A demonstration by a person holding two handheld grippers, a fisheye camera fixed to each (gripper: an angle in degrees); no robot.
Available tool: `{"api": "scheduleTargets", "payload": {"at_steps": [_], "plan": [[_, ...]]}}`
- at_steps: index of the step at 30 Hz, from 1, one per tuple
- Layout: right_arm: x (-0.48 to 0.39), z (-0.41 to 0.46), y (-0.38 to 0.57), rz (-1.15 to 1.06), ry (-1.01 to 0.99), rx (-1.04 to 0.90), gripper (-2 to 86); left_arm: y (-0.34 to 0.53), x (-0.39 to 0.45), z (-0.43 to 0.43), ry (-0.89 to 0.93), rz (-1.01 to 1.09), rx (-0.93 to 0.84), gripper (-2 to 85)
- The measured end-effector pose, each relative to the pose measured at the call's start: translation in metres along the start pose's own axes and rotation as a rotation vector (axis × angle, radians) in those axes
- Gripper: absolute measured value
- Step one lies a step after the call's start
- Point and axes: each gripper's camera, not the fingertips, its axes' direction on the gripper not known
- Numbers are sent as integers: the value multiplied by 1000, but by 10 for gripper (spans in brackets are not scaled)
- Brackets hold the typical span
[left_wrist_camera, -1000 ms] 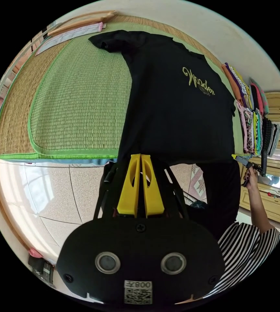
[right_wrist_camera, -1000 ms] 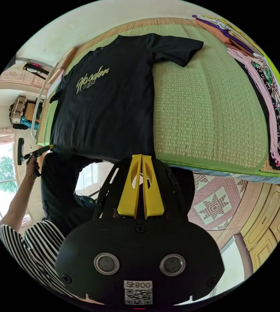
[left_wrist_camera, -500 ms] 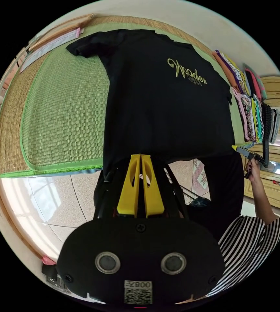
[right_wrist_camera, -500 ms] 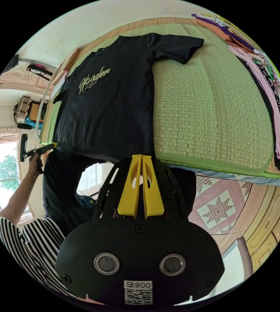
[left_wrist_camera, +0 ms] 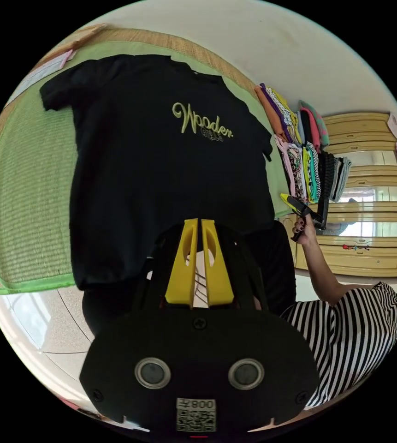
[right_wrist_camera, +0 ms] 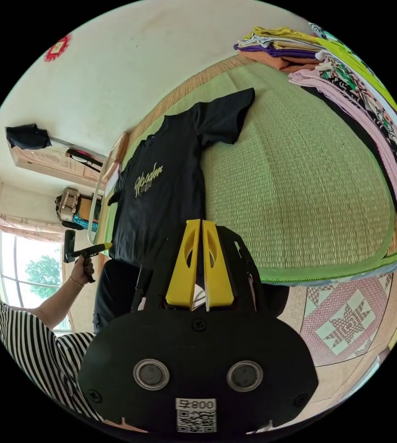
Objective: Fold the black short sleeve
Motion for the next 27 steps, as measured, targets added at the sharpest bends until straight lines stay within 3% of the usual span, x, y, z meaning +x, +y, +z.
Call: {"api": "scheduleTargets", "payload": {"at_steps": [12, 27], "plan": [[56, 43, -37, 44, -41, 269, 77, -224, 236, 73, 64, 253, -145, 26], [56, 138, -63, -28, 45, 179, 70, -499, 529, 150, 6, 541, -180, 70]]}}
